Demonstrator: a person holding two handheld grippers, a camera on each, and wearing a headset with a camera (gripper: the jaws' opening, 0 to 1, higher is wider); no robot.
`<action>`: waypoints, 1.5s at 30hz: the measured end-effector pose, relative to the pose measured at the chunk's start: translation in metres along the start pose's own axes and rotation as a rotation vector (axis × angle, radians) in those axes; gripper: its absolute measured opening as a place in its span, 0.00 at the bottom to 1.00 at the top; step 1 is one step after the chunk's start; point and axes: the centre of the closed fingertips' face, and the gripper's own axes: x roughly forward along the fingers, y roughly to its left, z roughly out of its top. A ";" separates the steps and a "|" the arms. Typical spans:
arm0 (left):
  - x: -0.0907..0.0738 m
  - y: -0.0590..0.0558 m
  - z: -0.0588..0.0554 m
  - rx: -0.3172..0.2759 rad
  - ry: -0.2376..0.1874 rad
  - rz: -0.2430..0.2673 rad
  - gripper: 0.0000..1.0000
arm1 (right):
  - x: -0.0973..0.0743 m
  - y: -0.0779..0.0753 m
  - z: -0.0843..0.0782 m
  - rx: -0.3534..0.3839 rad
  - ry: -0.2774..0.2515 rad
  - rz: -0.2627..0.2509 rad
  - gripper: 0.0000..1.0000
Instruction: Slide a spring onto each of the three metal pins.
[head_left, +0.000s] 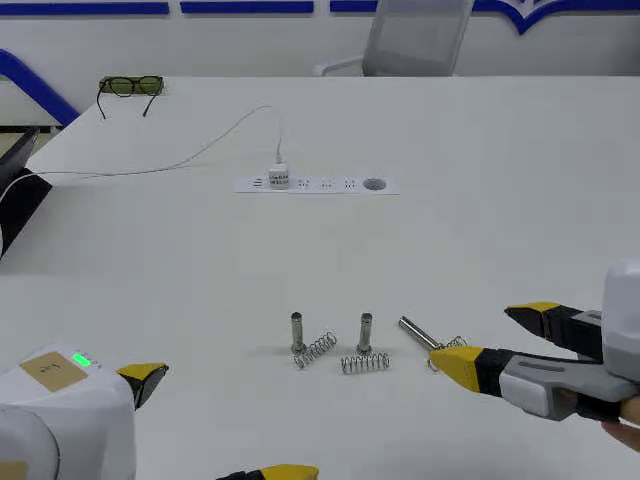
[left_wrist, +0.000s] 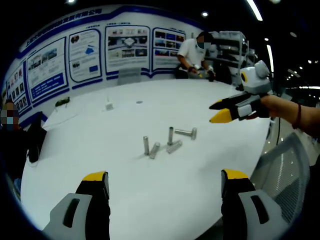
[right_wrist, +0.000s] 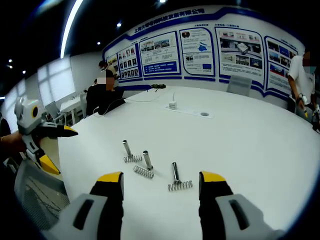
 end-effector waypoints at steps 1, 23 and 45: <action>0.000 0.000 0.000 -0.003 -0.001 -0.002 0.95 | 0.002 0.000 0.001 -0.002 0.000 0.002 0.61; 0.008 -0.004 0.007 0.003 -0.034 -0.029 0.94 | 0.070 -0.016 -0.001 -0.036 0.077 0.058 0.36; 0.019 -0.003 0.007 0.012 -0.039 -0.042 0.94 | 0.117 -0.027 -0.038 -0.046 0.189 0.071 0.20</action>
